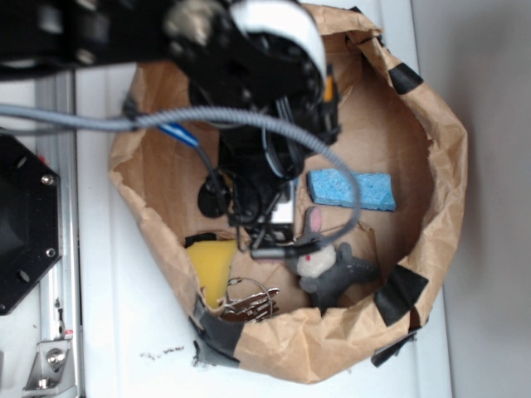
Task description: Grab the black box.
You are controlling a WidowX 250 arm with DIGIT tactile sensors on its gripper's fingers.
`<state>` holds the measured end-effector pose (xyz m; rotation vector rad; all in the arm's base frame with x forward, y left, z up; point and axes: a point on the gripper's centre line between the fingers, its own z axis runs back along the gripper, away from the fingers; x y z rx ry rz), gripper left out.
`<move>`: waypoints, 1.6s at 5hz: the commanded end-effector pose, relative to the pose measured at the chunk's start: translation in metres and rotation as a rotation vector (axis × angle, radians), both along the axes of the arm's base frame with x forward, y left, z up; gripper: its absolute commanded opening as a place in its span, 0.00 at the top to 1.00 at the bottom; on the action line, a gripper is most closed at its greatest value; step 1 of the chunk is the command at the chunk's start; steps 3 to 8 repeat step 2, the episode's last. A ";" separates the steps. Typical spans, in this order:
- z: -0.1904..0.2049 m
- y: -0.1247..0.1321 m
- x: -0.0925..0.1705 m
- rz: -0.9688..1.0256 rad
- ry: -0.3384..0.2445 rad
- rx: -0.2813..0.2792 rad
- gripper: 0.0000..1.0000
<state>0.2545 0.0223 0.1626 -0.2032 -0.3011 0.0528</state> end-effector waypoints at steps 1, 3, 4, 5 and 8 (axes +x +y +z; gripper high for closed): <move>-0.006 0.000 0.013 0.075 0.047 0.122 1.00; -0.009 -0.005 0.016 0.066 0.073 0.140 1.00; -0.009 -0.005 0.016 0.066 0.073 0.140 1.00; -0.009 -0.005 0.016 0.066 0.073 0.140 1.00; -0.009 -0.005 0.016 0.066 0.073 0.140 1.00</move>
